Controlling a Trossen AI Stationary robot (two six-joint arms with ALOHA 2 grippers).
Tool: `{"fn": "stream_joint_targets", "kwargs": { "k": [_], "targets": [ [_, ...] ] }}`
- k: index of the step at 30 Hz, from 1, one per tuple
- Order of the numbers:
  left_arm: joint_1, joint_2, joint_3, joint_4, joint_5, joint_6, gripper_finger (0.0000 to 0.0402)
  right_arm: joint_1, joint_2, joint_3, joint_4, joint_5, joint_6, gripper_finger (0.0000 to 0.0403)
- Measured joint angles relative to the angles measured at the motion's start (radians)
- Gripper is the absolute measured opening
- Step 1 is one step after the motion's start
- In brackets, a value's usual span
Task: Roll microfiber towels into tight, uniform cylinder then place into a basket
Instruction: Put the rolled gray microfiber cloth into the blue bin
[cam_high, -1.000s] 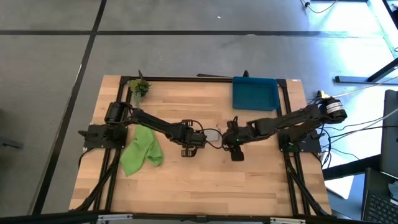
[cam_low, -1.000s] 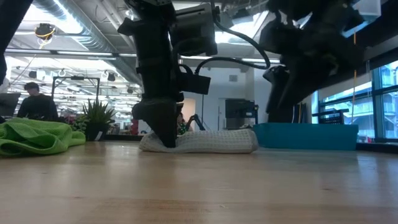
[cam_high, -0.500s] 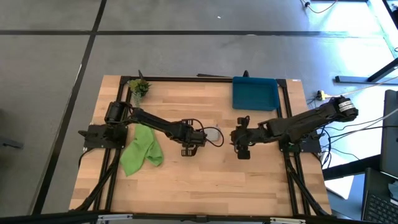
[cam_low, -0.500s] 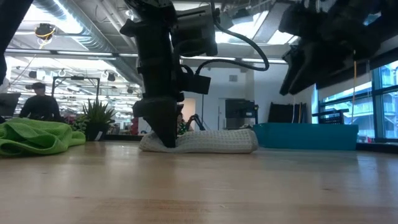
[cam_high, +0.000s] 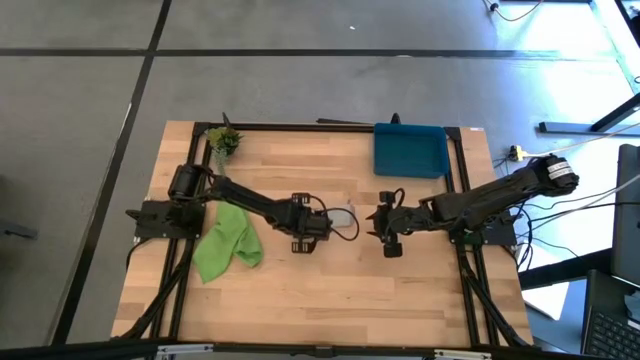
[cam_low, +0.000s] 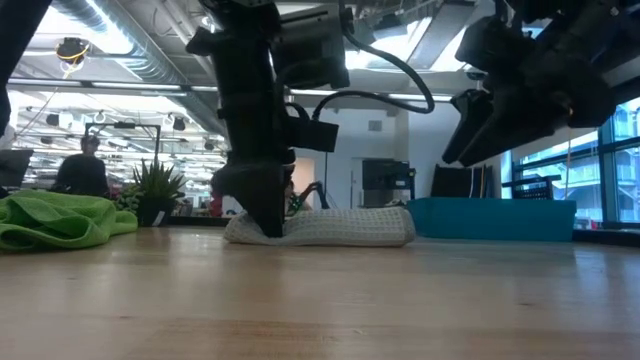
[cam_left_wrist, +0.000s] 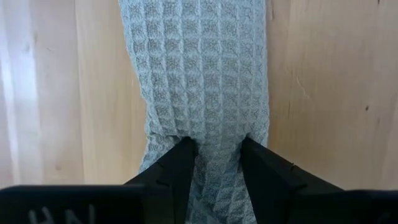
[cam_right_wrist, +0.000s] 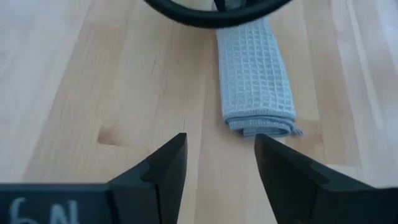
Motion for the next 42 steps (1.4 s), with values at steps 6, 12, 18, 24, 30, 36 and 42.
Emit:
{"fn": "stream_joint_targets", "kwargs": {
  "k": [6, 12, 18, 24, 30, 36, 42],
  "targets": [
    [-0.017, 0.002, 0.000, 0.013, -0.037, 0.002, 0.0125, 0.000, 0.017, 0.000, 0.001, -0.001, -0.003, 0.0189],
    [-0.018, 0.002, 0.000, 0.012, -0.025, -0.015, 0.0125, 0.000, 0.017, 0.000, 0.014, -0.001, -0.002, 0.0189],
    [0.036, -0.003, 0.003, 0.011, 0.153, -0.025, 0.0125, 0.000, 0.017, 0.000, 0.022, -0.004, 0.007, 0.0189],
    [0.065, -0.005, 0.004, 0.014, 0.218, -0.021, 0.0125, -0.014, 0.017, 0.000, 0.060, -0.047, -0.038, 0.0189],
    [0.070, -0.005, 0.004, 0.013, 0.224, -0.021, 0.0125, -0.019, 0.018, 0.000, 0.101, -0.049, -0.055, 0.0189],
    [0.069, -0.005, 0.004, 0.013, 0.224, -0.021, 0.0125, -0.019, 0.018, 0.000, 0.101, -0.105, -0.055, 0.0193],
    [0.069, -0.005, 0.004, 0.012, 0.224, -0.021, 0.0125, -0.019, 0.018, 0.000, 0.107, -0.101, -0.058, 0.0227]
  ]
}}
